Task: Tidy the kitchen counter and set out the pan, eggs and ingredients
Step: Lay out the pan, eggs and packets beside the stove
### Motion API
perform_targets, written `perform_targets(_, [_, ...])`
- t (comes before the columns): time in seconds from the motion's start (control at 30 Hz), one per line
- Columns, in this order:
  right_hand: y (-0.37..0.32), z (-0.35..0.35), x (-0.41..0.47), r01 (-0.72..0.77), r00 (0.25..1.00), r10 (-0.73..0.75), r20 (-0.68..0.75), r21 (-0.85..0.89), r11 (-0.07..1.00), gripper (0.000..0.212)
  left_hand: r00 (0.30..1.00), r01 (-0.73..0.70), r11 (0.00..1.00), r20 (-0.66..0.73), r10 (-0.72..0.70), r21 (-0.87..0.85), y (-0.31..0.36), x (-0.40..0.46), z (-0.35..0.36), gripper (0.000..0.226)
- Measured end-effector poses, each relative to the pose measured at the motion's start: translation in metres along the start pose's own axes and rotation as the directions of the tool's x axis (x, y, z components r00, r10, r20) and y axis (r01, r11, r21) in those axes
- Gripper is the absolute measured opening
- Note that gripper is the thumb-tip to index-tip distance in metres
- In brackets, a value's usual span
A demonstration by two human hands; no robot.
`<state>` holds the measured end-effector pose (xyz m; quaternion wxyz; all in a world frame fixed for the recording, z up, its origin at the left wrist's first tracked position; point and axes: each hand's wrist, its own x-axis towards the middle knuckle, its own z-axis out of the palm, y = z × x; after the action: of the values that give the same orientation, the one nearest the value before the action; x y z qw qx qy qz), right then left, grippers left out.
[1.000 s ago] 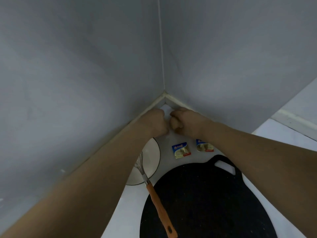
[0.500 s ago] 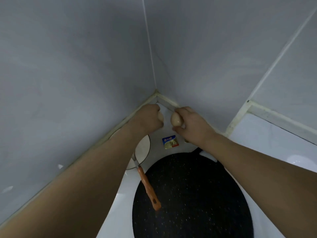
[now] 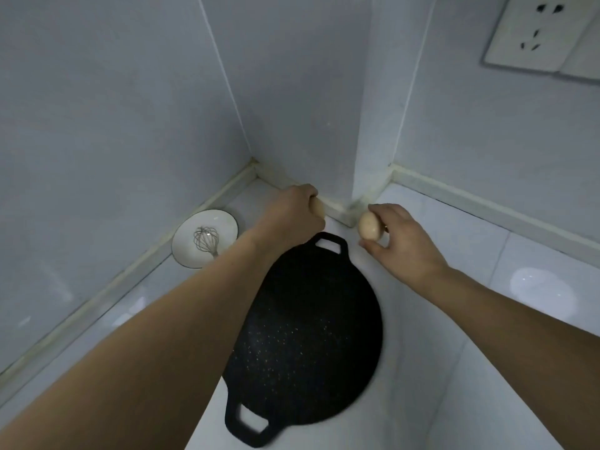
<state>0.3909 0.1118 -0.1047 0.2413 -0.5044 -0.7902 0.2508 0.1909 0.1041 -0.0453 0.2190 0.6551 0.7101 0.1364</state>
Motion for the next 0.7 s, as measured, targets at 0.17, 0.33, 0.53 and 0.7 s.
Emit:
perform_targets(0.17, [0.037,-0.045,-0.066,-0.094,0.994,0.092,-0.052,-0.026,0.995,0.059,0.996,-0.066,0.997,0.063,0.068,-0.034,0.065,-0.028,0.042,0.053])
perform_targets(0.33, [0.069,-0.075,-0.119,-0.182,0.98,0.178,-0.086,-0.046,0.982,0.058,0.989,-0.094,0.994,0.109,0.099,-0.046,0.113,-0.05,0.081,0.058])
perform_targets(0.53, [0.116,-0.12,-0.186,-0.314,0.942,0.303,-0.142,-0.065,0.947,0.056,0.971,-0.128,0.988,0.19,0.143,-0.087,0.175,-0.069,0.134,0.054])
perform_targets(0.7, [0.161,-0.15,-0.234,-0.416,0.898,0.399,-0.186,-0.058,0.908,0.055,0.949,-0.18,0.978,0.244,0.202,-0.108,0.223,-0.077,0.177,0.054])
